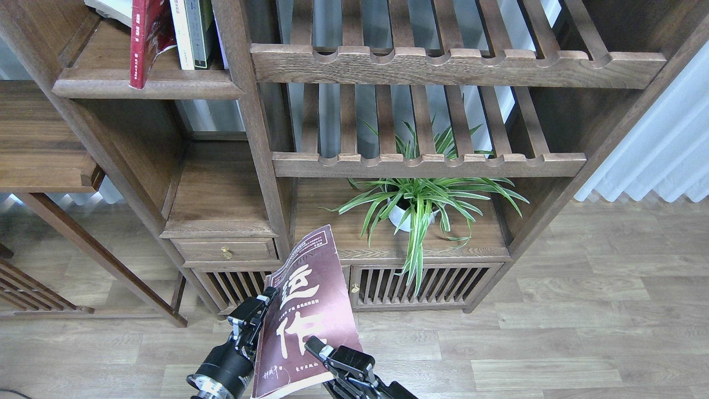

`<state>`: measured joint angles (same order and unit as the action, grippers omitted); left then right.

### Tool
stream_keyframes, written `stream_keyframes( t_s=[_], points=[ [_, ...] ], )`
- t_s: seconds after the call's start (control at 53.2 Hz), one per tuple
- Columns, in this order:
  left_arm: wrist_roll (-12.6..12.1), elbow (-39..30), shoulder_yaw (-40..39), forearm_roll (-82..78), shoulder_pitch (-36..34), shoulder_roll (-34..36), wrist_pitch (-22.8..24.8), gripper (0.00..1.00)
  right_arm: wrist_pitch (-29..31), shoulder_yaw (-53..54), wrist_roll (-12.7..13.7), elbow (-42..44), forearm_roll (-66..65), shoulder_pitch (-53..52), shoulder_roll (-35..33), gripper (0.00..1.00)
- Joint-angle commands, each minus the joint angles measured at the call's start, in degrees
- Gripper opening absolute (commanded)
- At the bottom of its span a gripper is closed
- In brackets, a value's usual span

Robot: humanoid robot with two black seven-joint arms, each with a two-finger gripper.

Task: Organize books on shelf
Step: 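Grasp the dark red book with the left gripper from the right gripper, then carry the dark red book with the left gripper up to the upper shelf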

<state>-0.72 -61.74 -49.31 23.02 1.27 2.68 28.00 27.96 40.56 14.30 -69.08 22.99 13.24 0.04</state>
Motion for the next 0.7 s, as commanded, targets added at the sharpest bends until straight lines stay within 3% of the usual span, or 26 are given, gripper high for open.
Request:
stream_keyframes(
  t_s=[0.0,0.075,0.15,0.188,0.207,0.226,0.244,0.47,0.677],
  points=[
    [-0.16,-0.48,0.00,0.00,0.66,1.88,0.00,0.02,0.04,0.22,-0.06,0.08,-0.05,0.12,-0.04,0.05],
    [-0.16,-1.88,-0.17,-0.08,1.01,3.55,0.00,0.02,0.04,0.48,-0.06,0.17,-0.23,0.04,-0.04,0.07],
    [-0.24,-2.94,-0.53,-0.08,1.72,4.52,0.00,0.01,0.04,0.75,-0.24,0.61,-0.41,-0.14,-0.04,0.21],
    [-0.33,-3.47,-1.14,-0.08,2.25,5.48,0.00,0.01,0.04,0.92,-0.41,1.83,-1.02,-0.93,-0.04,0.53],
    [-0.33,-3.56,-1.32,-0.17,2.42,5.75,0.00,0.01,0.04,0.92,-0.41,2.10,-1.19,-1.02,-0.04,0.62],
    [-0.33,-3.65,-1.49,-0.17,2.68,6.19,0.00,0.01,0.04,1.10,-0.59,2.80,-2.07,-1.37,-0.04,0.86],
    [-0.42,-3.74,-1.93,-0.26,2.86,6.63,0.00,0.01,0.04,1.19,-0.85,3.68,-2.68,-1.98,-0.04,0.99],
    [-0.86,-4.44,-4.04,-1.31,4.18,14.01,0.00,0.01,0.04,1.89,-1.38,6.32,-3.48,-3.92,-0.04,0.99],
    [-1.12,-8.30,-12.30,-3.07,6.55,21.65,0.00,0.02,0.04,3.91,-1.56,8.16,-3.83,-4.53,-0.04,0.99]
  ],
)
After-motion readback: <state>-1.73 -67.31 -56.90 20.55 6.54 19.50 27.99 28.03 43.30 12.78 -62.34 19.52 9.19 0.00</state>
